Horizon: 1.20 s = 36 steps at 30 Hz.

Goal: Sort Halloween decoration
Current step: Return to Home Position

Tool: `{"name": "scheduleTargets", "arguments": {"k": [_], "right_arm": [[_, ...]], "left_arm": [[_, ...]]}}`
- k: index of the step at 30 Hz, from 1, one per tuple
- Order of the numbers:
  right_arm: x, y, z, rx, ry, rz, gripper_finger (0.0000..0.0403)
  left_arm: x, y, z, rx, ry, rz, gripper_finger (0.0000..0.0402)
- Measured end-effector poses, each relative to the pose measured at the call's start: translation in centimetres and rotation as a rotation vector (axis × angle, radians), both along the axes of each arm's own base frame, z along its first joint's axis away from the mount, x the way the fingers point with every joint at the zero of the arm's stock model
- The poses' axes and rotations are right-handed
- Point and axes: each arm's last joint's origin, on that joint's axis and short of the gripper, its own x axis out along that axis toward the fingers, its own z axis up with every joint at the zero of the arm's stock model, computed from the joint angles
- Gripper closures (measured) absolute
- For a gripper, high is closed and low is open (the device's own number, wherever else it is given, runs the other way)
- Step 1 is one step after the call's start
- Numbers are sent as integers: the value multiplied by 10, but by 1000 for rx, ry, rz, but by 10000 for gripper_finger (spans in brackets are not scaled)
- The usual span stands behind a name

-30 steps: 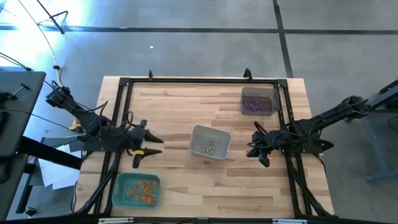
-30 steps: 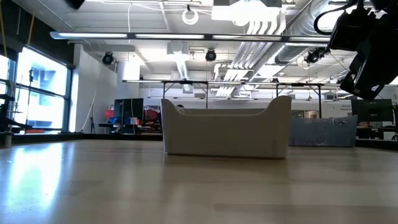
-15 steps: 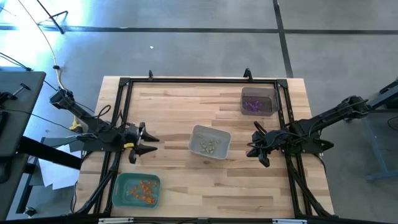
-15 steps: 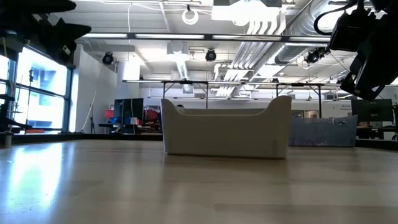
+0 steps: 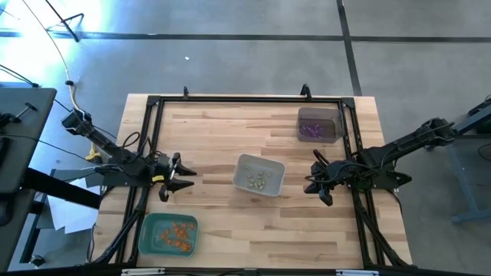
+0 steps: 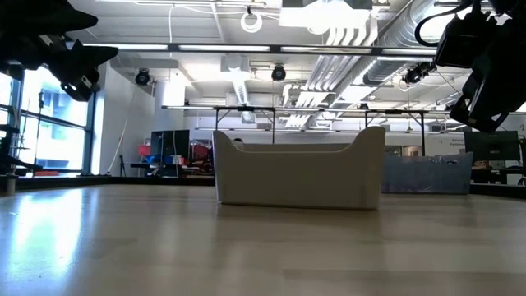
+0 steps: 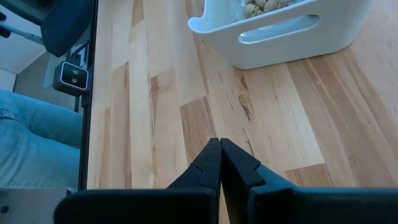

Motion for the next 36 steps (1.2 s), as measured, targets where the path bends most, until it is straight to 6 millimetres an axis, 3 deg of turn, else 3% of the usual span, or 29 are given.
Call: {"name": "scheduleTargets", "arguments": {"k": [36], "right_arm": [[-3,-1,3,5,-13,0,402]], "left_arm": [[0,0,-1,15,15,1,220]]}}
